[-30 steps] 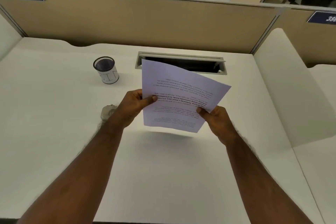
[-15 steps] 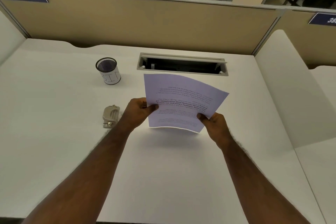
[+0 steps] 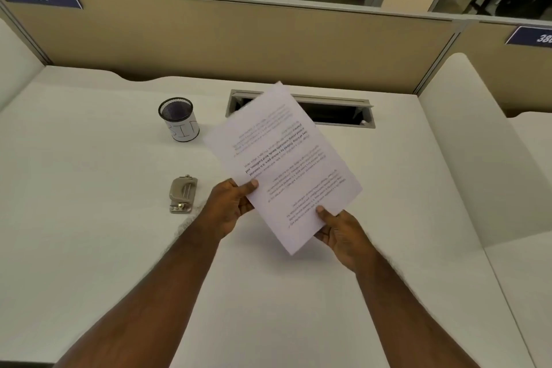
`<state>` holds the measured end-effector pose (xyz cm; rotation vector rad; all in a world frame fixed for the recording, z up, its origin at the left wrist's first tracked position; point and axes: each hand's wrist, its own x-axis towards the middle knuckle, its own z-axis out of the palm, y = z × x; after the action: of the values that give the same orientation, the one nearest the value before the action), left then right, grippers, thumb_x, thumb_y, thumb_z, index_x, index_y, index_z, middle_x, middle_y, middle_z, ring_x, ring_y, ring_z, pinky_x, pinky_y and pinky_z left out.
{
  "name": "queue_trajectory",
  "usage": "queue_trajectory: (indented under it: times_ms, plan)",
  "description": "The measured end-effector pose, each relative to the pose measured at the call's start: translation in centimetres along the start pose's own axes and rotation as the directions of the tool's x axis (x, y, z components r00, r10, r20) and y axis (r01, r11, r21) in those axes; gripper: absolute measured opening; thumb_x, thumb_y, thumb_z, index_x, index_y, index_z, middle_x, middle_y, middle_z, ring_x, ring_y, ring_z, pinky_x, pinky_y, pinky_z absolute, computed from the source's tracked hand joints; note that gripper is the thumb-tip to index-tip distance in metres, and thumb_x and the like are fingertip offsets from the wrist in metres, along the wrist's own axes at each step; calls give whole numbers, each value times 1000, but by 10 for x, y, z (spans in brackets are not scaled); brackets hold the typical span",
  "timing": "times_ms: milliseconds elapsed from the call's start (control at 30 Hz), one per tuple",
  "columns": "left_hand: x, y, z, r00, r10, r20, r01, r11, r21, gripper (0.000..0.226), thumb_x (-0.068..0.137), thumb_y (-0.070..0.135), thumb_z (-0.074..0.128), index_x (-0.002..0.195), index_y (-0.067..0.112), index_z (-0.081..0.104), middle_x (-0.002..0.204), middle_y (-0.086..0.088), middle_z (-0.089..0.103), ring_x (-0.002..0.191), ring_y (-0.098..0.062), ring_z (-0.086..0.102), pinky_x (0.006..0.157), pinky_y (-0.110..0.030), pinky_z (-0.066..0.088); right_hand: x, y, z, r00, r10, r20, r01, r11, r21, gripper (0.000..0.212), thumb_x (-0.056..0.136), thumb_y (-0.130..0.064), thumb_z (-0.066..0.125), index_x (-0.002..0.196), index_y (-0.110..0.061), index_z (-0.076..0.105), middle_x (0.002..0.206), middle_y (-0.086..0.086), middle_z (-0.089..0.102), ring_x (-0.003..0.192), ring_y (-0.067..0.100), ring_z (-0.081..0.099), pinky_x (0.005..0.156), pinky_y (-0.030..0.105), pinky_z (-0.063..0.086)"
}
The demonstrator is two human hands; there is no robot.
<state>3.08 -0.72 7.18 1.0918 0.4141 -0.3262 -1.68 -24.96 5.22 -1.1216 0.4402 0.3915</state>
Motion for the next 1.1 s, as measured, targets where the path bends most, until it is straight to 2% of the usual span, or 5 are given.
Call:
queue_trajectory:
  times_ms: [233,567,733,867,1100]
  plan:
    - [10,28,-31,999,42,-22,-44,998,-54,11,94,5,53,92,11,63,88,-3,76,84,-21,70,81,-35,58,5,-25,-29,987,-149,-58,129,956,-262,28,94,-3,55,119,-14,60,122,12,67,106,27,67,82,39,59]
    - [15,74,-50,980,160,121,-200,837,510,34,82,16,71,115,7,68,106,-7,76,97,-23,73,82,-36,60,5,-62,-36,958,-288,-4,248,832,-496,25,90,-9,64,115,-7,66,113,14,71,103,29,68,90,46,54]
    - [8,51,-49,971,214,102,-226,710,667,16,83,7,72,94,18,73,80,20,76,84,-7,71,83,-24,58,10,-44,-37,942,-325,-84,228,804,-549,18,88,-9,67,106,-14,69,101,4,73,99,23,69,90,37,54]
    - [1,34,-45,963,266,42,-202,609,767,17,84,6,71,101,8,72,65,25,66,62,20,60,63,-1,47,12,-29,-41,943,-313,-111,190,784,-591,16,89,-11,66,104,-14,69,100,6,73,98,23,69,87,37,55]
    - [3,29,-43,953,302,30,-203,562,802,25,84,10,72,110,8,72,84,10,69,82,-12,65,65,-4,47,13,-36,-41,936,-334,-107,202,762,-616,13,90,-12,65,96,-23,67,95,-2,72,96,24,69,84,36,55]
